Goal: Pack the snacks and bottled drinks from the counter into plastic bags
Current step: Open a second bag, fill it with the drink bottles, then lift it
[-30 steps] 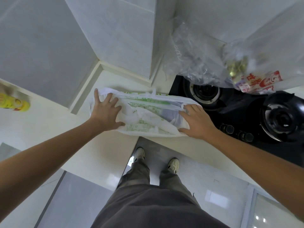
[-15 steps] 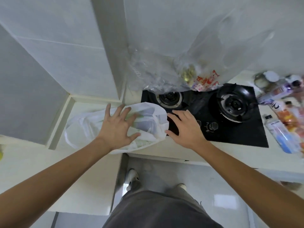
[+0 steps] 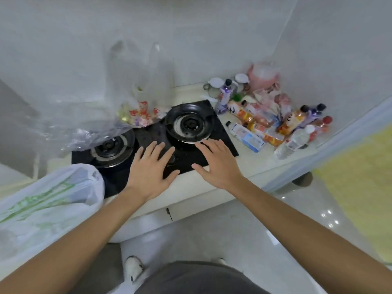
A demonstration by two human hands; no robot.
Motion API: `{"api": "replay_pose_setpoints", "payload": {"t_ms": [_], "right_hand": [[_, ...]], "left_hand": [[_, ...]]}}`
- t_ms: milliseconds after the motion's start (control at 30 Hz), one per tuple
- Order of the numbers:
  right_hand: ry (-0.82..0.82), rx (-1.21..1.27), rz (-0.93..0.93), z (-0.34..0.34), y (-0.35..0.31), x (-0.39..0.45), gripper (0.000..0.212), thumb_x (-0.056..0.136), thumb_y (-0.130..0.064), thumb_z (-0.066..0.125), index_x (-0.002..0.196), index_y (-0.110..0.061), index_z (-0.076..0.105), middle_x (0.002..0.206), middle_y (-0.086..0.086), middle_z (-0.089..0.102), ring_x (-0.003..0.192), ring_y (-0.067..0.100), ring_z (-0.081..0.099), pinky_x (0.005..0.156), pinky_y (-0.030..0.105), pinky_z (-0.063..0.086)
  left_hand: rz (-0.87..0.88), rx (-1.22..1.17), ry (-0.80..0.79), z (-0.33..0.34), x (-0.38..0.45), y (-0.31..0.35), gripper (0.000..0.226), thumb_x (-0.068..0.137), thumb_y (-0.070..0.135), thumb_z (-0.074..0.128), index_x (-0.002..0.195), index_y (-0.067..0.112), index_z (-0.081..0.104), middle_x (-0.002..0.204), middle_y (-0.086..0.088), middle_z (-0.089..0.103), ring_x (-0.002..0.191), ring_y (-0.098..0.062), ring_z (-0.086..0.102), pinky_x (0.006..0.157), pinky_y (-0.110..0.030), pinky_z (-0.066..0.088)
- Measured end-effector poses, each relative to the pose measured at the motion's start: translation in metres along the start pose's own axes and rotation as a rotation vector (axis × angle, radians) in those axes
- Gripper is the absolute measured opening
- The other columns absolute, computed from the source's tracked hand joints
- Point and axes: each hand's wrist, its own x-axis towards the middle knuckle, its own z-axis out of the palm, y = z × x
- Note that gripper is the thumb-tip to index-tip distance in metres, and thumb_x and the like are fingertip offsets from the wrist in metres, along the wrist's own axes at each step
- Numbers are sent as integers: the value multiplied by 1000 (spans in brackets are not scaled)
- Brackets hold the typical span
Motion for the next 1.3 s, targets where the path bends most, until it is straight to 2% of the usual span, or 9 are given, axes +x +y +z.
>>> {"api": "replay_pose_setpoints", "payload": {"t_ms": [233, 333, 633, 733, 833, 1000, 1133, 1200, 1300], "right_hand": [[-9, -20, 105, -46, 102, -49, 69, 98, -57, 54, 156, -23, 41, 155, 4, 45, 145, 26, 35, 120, 40, 29], [3, -40, 162, -58, 145, -67, 67, 96, -53, 59, 154, -21, 44, 151, 7, 48, 142, 29, 39, 120, 44, 30], [75, -81, 304, -73, 258, -72, 63, 91, -41, 70, 146, -17, 50, 148, 10, 50, 140, 32, 41, 116, 48, 38], [59, -96, 346, -77, 296, -59, 64, 92, -40, 69, 149, -20, 45, 157, 10, 42, 146, 34, 34, 119, 51, 37], [58, -84, 372, -78, 332, -45, 63, 94, -39, 69, 148, -19, 44, 157, 10, 41, 146, 33, 34, 120, 51, 36], [73, -72, 397, -81, 384, -38, 47, 105, -47, 39, 143, -21, 46, 151, 6, 45, 140, 29, 39, 117, 47, 36], [108, -57, 441, -92, 428, -32, 49, 106, -46, 20, 135, -20, 50, 143, 4, 51, 130, 29, 47, 113, 46, 37], [124, -73, 466, -97, 446, -31, 44, 106, -43, 28, 133, -18, 52, 137, 5, 54, 122, 29, 49, 107, 44, 42], [80, -83, 495, -97, 467, -32, 36, 99, -31, 55, 134, -20, 53, 138, 3, 53, 120, 28, 52, 102, 40, 48]], "left_hand": [[50, -47, -33, 3, 54, 122, 75, 94, 69, 30, 155, 27, 42, 157, -7, 44, 149, -29, 32, 119, -52, 31], [80, -79, -32, 5, 77, 162, 73, 94, 68, 30, 153, 26, 45, 154, -6, 47, 146, -28, 36, 115, -50, 35], [165, -144, -72, 41, 152, 241, 71, 93, 63, 32, 148, 22, 49, 147, -9, 53, 140, -31, 43, 110, -51, 41], [165, -169, -97, 57, 185, 263, 71, 95, 63, 30, 151, 23, 45, 149, -9, 49, 138, -30, 43, 107, -49, 42], [167, -230, -109, 74, 223, 286, 63, 100, 59, 41, 153, 25, 40, 151, -6, 46, 139, -28, 41, 106, -48, 42], [260, -374, -123, 86, 279, 335, 64, 99, 61, 41, 152, 27, 36, 148, -2, 47, 133, -26, 45, 102, -46, 48], [280, -469, -158, 87, 309, 378, 75, 96, 61, 52, 158, 31, 23, 162, 1, 33, 142, -26, 39, 106, -48, 46], [280, -484, -185, 90, 318, 396, 71, 94, 65, 53, 152, 30, 31, 160, 2, 37, 140, -26, 44, 103, -47, 50], [222, -529, -236, 92, 327, 415, 71, 92, 64, 59, 148, 28, 38, 153, 3, 45, 133, -25, 50, 94, -41, 51]]}}
